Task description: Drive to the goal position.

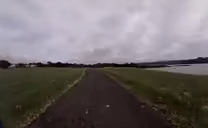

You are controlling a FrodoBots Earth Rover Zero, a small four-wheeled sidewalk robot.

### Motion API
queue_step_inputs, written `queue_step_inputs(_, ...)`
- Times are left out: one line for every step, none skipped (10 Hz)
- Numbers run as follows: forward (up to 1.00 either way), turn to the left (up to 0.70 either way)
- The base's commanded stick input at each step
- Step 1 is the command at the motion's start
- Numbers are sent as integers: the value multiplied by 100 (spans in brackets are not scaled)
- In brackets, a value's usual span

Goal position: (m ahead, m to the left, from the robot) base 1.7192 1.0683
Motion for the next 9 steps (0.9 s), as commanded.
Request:
queue_step_inputs(15, 0)
queue_step_inputs(0, 0)
queue_step_inputs(0, 0)
queue_step_inputs(0, 0)
queue_step_inputs(0, 0)
queue_step_inputs(0, 0)
queue_step_inputs(0, 0)
queue_step_inputs(0, 0)
queue_step_inputs(0, 0)
